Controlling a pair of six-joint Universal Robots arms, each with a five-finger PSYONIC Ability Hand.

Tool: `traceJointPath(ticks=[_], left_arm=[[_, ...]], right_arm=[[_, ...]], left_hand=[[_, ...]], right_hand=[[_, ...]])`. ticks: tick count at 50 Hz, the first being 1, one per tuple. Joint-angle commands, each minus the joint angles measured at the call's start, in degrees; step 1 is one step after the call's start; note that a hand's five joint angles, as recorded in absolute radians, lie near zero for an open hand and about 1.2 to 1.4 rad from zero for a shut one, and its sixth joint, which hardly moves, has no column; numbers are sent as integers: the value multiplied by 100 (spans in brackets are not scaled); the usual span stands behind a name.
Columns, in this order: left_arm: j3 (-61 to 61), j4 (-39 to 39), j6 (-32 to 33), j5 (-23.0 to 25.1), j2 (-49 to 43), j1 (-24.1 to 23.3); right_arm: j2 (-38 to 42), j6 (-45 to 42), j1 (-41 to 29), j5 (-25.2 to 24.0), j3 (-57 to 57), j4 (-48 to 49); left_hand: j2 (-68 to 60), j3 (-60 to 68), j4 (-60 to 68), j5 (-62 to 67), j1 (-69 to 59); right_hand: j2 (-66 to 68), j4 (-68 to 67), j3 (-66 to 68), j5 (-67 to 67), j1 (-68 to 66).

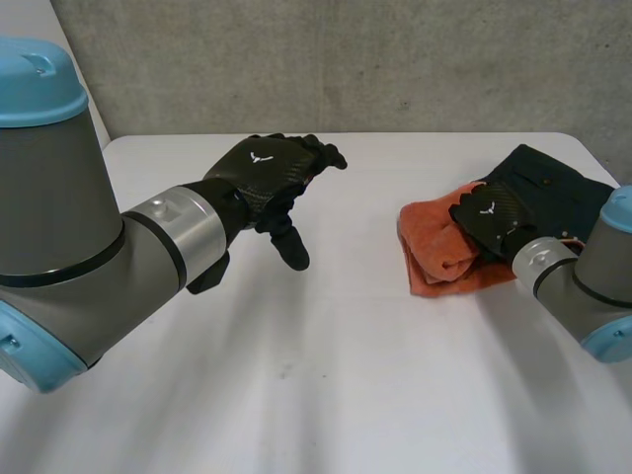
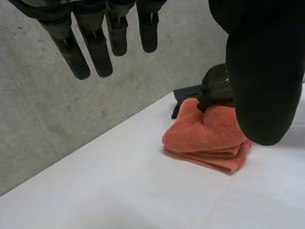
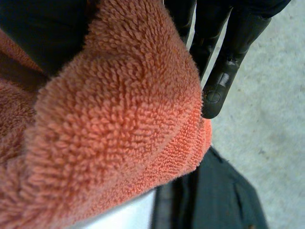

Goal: Fold the laundry.

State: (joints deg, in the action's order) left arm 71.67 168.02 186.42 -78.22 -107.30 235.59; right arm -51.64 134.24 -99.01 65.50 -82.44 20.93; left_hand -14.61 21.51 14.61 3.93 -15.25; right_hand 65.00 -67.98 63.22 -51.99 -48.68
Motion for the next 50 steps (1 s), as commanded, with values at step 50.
traceJointPath(ticks=[50], left_arm=[[128, 222, -132, -9, -274, 198]], right_arm=[[2668, 163, 1859, 67, 5071, -915]], left_hand=[[70, -760, -70, -2, 133]], right_hand=[[1500, -1202, 1678, -1801, -3132]])
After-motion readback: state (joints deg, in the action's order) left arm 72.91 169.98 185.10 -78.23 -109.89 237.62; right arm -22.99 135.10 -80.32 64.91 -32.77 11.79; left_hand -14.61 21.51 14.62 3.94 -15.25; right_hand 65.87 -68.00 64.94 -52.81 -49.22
